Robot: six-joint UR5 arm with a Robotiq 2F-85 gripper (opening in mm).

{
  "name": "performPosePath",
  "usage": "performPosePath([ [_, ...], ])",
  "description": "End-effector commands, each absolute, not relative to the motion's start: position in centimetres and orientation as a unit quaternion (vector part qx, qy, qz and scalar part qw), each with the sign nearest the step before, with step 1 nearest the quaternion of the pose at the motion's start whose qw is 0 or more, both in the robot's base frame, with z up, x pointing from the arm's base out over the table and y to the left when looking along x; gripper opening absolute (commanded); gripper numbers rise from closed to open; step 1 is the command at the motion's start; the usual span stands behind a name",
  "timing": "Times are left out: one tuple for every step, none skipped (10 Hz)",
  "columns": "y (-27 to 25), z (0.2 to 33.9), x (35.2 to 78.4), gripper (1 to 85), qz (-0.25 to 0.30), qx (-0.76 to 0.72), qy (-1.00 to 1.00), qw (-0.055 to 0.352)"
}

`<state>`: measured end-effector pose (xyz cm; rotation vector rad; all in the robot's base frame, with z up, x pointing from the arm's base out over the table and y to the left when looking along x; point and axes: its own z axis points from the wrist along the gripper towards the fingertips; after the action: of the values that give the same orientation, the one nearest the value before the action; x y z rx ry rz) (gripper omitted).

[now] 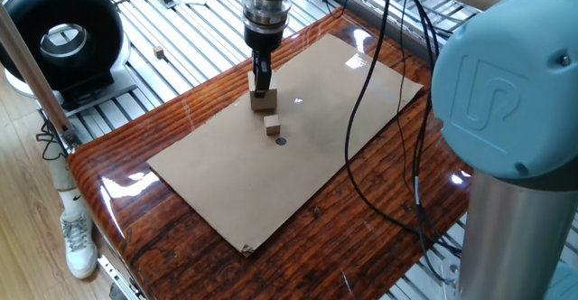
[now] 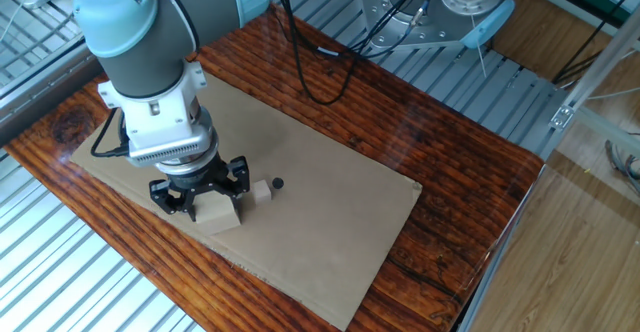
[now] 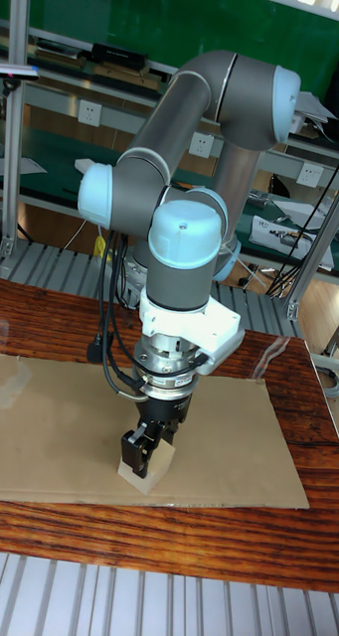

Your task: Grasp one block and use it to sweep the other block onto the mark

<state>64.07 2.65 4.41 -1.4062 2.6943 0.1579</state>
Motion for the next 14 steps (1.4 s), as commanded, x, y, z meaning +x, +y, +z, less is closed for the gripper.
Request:
performPosePath([
  [2.9,4.4,64.1,51.7,0.059,-0.459,0.885,0.055],
  [3.0,4.4,64.1,52.7,0.060,-0.459,0.885,0.056],
  [2.9,4.5,64.0,53.3,0.060,-0.460,0.884,0.056],
  [2.5,4.8,64.0,53.7,0.055,-0.461,0.884,0.053],
  [2.4,4.9,63.9,53.7,0.053,-0.461,0.884,0.051],
  [2.5,4.8,63.9,55.0,0.055,-0.461,0.884,0.052],
  [2.7,4.6,63.9,55.7,0.057,-0.461,0.884,0.053],
  [2.7,4.3,64.0,56.3,0.057,-0.461,0.884,0.054],
  [2.9,4.1,64.0,58.0,0.058,-0.461,0.884,0.055],
  [2.9,4.1,64.0,58.3,0.057,-0.459,0.885,0.057],
  [2.8,4.3,64.0,59.3,0.054,-0.458,0.886,0.056],
  [2.1,5.1,63.8,59.3,0.042,-0.455,0.888,0.052],
  [1.7,5.7,63.5,59.3,0.037,-0.455,0.889,0.047],
  [1.9,5.5,63.5,59.7,0.045,-0.459,0.886,0.049],
])
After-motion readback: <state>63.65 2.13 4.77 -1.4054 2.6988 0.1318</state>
